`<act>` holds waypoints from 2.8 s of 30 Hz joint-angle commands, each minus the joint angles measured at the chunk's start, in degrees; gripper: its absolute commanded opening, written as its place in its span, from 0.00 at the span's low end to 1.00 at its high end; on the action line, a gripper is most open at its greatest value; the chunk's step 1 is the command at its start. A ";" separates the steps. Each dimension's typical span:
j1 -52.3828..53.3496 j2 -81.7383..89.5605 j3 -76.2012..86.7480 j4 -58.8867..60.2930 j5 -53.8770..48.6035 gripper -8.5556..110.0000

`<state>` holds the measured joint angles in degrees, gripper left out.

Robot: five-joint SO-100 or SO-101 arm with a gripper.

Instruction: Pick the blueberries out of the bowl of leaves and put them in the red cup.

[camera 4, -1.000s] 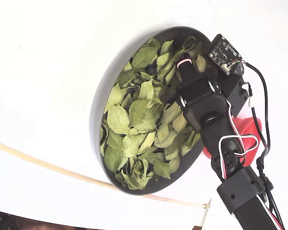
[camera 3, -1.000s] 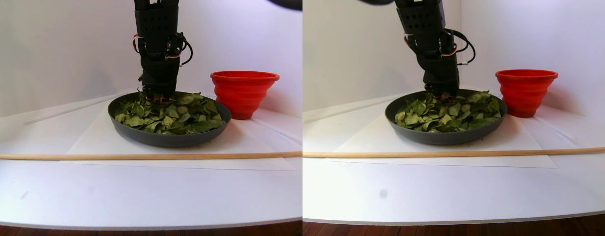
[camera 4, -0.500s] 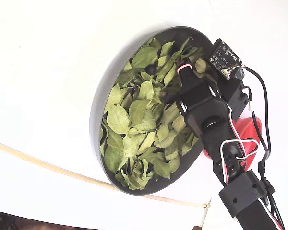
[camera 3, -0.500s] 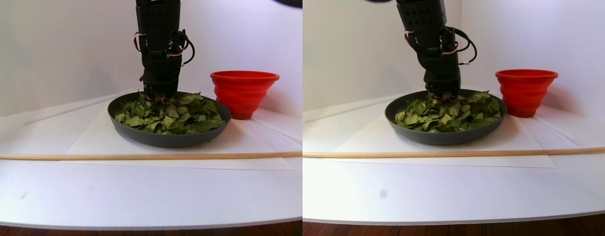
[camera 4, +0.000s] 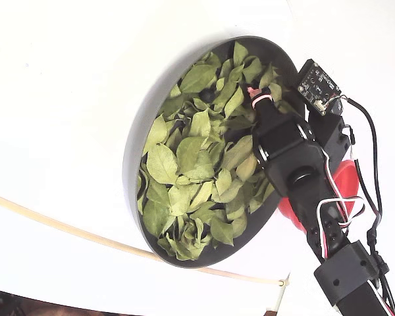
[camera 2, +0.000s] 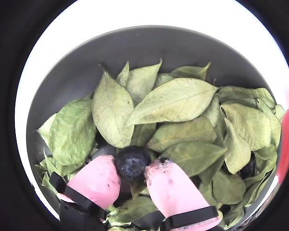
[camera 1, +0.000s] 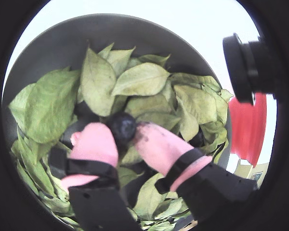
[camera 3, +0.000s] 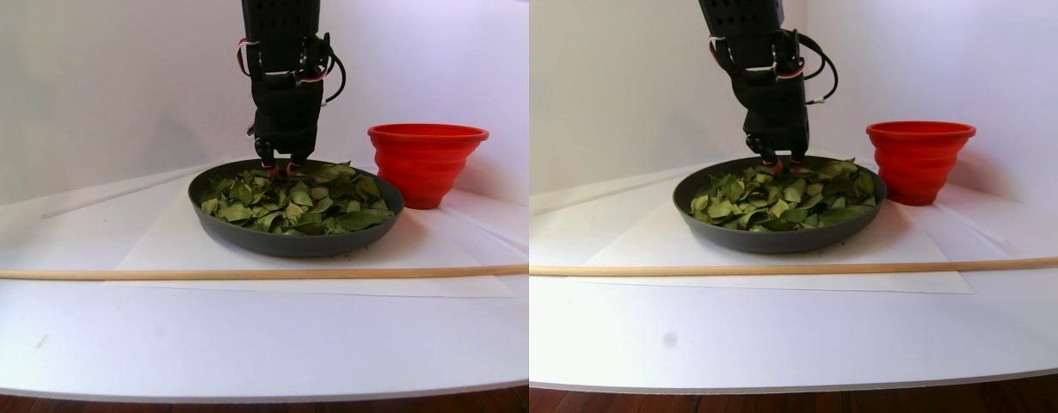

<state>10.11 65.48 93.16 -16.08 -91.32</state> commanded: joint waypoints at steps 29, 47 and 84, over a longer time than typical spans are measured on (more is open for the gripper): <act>5.62 21.36 8.09 6.77 -2.37 0.15; 9.14 27.77 11.87 11.25 -3.52 0.15; 18.54 37.79 14.41 18.98 -7.12 0.15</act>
<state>26.46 95.01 107.93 2.72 -98.17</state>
